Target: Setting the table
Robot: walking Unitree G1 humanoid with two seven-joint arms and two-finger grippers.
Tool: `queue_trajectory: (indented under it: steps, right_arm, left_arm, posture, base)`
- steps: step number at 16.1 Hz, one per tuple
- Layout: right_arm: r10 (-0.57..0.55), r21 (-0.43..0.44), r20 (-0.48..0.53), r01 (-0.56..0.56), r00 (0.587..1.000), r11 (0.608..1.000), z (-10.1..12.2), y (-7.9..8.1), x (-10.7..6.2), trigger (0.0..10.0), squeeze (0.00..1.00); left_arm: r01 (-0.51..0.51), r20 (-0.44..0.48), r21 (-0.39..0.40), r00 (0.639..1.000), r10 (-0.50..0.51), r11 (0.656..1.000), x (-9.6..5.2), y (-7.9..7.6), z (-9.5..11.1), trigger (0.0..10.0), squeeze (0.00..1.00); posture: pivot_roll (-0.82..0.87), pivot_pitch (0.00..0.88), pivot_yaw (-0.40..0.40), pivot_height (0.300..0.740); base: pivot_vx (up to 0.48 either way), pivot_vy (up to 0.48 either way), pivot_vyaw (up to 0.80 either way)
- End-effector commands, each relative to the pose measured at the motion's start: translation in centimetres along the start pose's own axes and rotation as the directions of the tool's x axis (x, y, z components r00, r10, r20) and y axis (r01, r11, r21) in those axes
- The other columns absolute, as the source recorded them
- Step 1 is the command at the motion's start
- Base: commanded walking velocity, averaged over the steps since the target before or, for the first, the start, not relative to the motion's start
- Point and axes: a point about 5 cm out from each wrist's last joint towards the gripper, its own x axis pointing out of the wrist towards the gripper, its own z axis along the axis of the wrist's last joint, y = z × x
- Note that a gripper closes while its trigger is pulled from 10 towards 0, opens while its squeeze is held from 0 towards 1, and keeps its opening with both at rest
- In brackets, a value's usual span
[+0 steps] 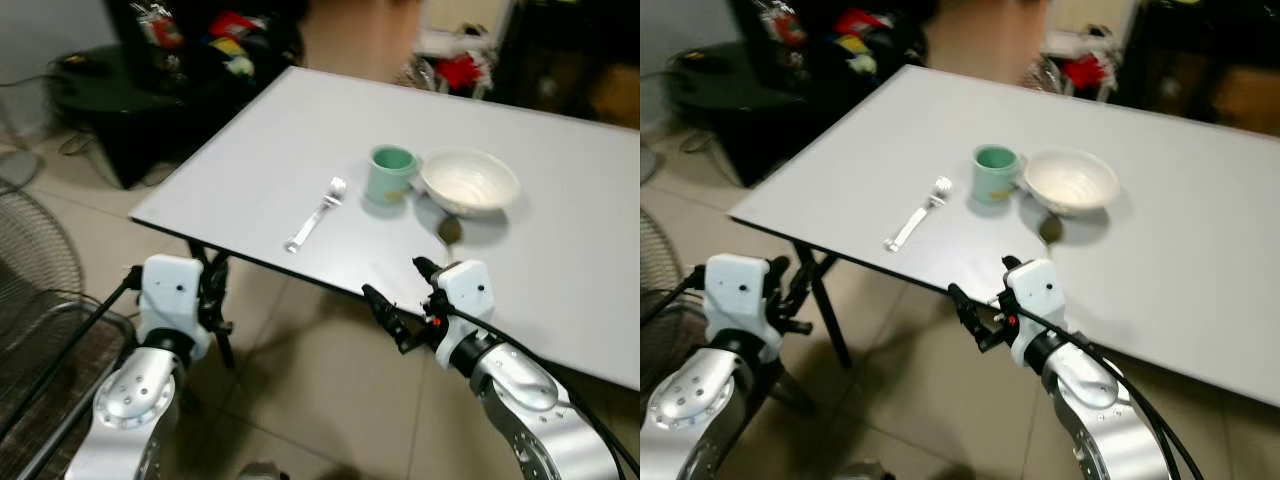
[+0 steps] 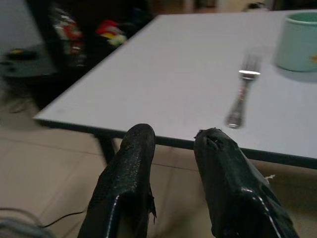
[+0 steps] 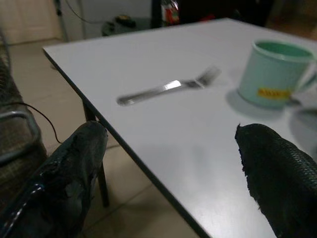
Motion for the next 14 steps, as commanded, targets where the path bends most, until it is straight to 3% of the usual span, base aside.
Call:
queue_trajectory:
  steps: [1, 3, 4, 7, 8, 14]
  right_arm:
    - [-0.024, 0.005, -0.004, 0.024, 1.0, 1.0, 0.2, -0.4, -0.5, 10.0, 0.0]
    - [-0.005, 0.001, -0.001, 0.005, 1.0, 1.0, 0.2, 0.0, -0.3, 10.0, 0.0]
    - [0.02, 0.014, 0.017, -0.02, 1.0, 1.0, 0.6, 0.2, -0.4, 10.0, 0.0]
    - [0.024, 0.024, 0.031, -0.024, 0.999, 0.999, 0.7, 0.3, 0.3, 10.0, 0.0]
    - [0.024, 0.017, 0.031, -0.024, 0.999, 1.0, 0.9, 0.5, 0.6, 10.0, 0.0]
    - [-0.025, 0.038, -0.011, 0.025, 1.0, 0.999, 0.2, -0.4, 0.1, 10.0, 0.0]
  left_arm:
    - [0.016, 0.015, -0.005, 1.0, -0.016, 1.0, -0.1, -0.3, 0.3, 10.0, 0.0]
    - [-0.02, -0.029, -0.007, 0.999, 0.02, 1.0, 0.1, 0.1, -0.7, 10.0, 0.0]
    - [-0.007, -0.022, -0.07, 1.0, 0.005, 0.998, 0.1, -0.3, -0.5, 10.0, 0.0]
    - [0.014, -0.017, -0.049, 1.0, -0.015, 0.999, 0.4, -0.7, -0.5, 10.0, 0.0]
    - [-0.018, -0.021, -0.089, 1.0, 0.016, 0.996, 0.8, -0.4, -0.4, 10.0, 0.0]
    - [0.007, -0.01, -0.032, 1.0, -0.007, 0.999, 0.9, -0.7, -0.4, 10.0, 0.0]
  posture:
    - [0.05, 0.0, 0.029, 0.74]
    - [0.04, 0.0, 0.049, 0.74]
    - [0.04, 0.0, 0.046, 0.74]
    - [0.05, 0.0, 0.034, 0.74]
    - [0.03, 0.0, 0.052, 0.74]
    - [0.03, 0.0, 0.026, 0.74]
  base:
    - [0.0, 0.0, 0.8]
    - [0.0, 0.0, 0.8]
    - [0.0, 0.0, 0.8]
    - [0.0, 0.0, 0.8]
    - [0.0, 0.0, 0.8]
    - [0.0, 0.0, 0.8]
